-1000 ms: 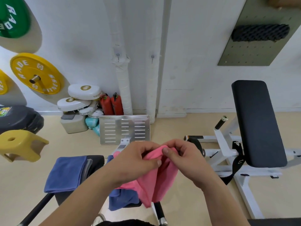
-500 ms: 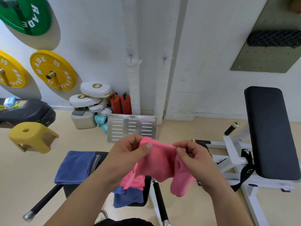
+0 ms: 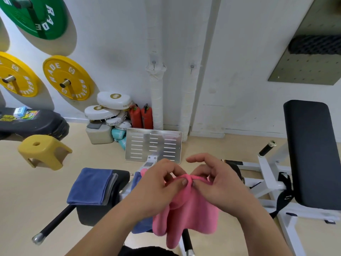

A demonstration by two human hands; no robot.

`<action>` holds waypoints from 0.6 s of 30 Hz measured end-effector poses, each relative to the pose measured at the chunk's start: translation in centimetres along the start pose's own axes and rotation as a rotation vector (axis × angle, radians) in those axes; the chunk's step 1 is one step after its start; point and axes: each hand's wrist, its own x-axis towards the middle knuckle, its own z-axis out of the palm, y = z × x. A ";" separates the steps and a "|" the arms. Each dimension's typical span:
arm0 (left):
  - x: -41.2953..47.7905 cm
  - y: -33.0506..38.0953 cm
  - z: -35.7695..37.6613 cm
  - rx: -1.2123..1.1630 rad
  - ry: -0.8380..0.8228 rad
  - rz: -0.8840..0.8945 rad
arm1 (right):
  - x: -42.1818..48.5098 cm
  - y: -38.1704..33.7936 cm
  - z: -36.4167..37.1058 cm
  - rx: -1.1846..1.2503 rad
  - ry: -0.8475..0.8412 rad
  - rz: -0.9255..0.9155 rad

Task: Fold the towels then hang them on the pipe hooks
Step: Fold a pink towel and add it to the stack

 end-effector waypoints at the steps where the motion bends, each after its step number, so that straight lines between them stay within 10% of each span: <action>1: 0.1 -0.2 -0.1 0.016 0.024 -0.001 | 0.1 0.4 0.0 -0.031 0.015 0.010; 12: 0.8 -1.8 -2.4 0.003 0.302 -0.066 | -0.3 3.1 -2.1 -0.214 -0.119 0.227; 18: 0.6 -2.3 -3.9 0.003 0.364 -0.081 | -0.9 2.9 -2.0 0.224 0.070 0.213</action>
